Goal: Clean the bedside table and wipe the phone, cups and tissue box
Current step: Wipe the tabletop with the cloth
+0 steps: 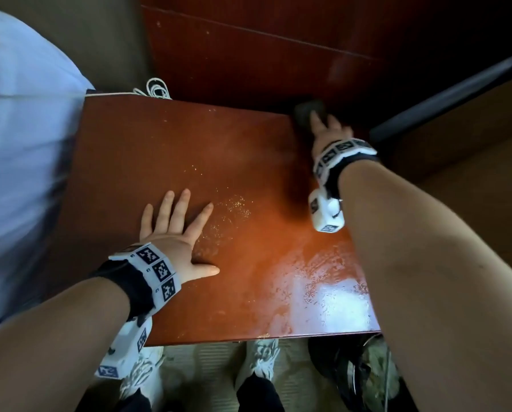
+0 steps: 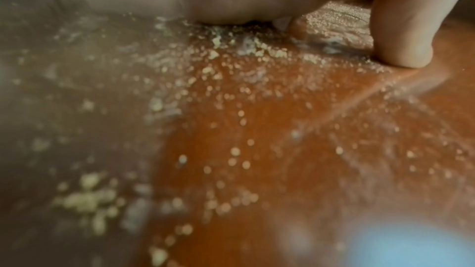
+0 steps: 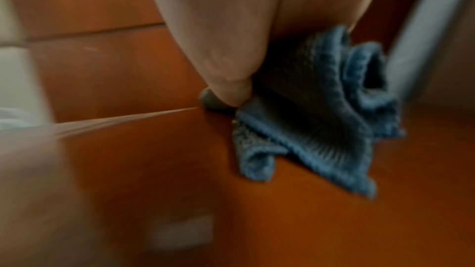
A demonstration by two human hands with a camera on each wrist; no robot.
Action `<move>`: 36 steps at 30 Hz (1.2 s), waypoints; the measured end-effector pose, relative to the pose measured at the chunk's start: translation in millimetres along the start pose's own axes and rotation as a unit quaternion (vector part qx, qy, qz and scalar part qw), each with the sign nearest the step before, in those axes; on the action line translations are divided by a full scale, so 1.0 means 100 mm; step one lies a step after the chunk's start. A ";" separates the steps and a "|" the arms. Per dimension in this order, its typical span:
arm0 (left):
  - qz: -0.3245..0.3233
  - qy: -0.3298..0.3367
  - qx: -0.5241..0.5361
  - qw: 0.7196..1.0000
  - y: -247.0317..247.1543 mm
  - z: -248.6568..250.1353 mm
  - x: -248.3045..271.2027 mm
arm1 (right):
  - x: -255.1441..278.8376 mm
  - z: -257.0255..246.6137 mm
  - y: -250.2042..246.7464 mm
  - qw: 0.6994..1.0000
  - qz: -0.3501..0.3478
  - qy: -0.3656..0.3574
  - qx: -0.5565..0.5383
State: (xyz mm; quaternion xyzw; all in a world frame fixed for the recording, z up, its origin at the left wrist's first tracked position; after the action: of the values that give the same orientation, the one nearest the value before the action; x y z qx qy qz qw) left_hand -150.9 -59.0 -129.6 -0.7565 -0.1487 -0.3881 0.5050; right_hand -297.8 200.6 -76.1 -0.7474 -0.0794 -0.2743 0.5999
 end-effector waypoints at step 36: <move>0.102 -0.060 0.046 0.992 1.39 -0.62 1.02 | 2.73 -0.87 1.57 0.907 -0.137 -0.379 -0.121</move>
State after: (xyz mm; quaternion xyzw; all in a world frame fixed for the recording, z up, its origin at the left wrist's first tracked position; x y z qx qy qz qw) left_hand -25.9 -192.7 -132.7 -0.7654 -0.1189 -0.2810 0.5666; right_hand -26.1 19.3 -60.5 -0.8435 -0.3691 -0.0574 0.3860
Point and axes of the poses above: each hand's wrist, its own x-axis away from the middle knuckle, its own y-axis out of the palm, z = x × y, the point moved 8 cm from there along -x, towards the middle knuckle, and after that the axes turned 14 degrees about -x, right-handed, at the moved point
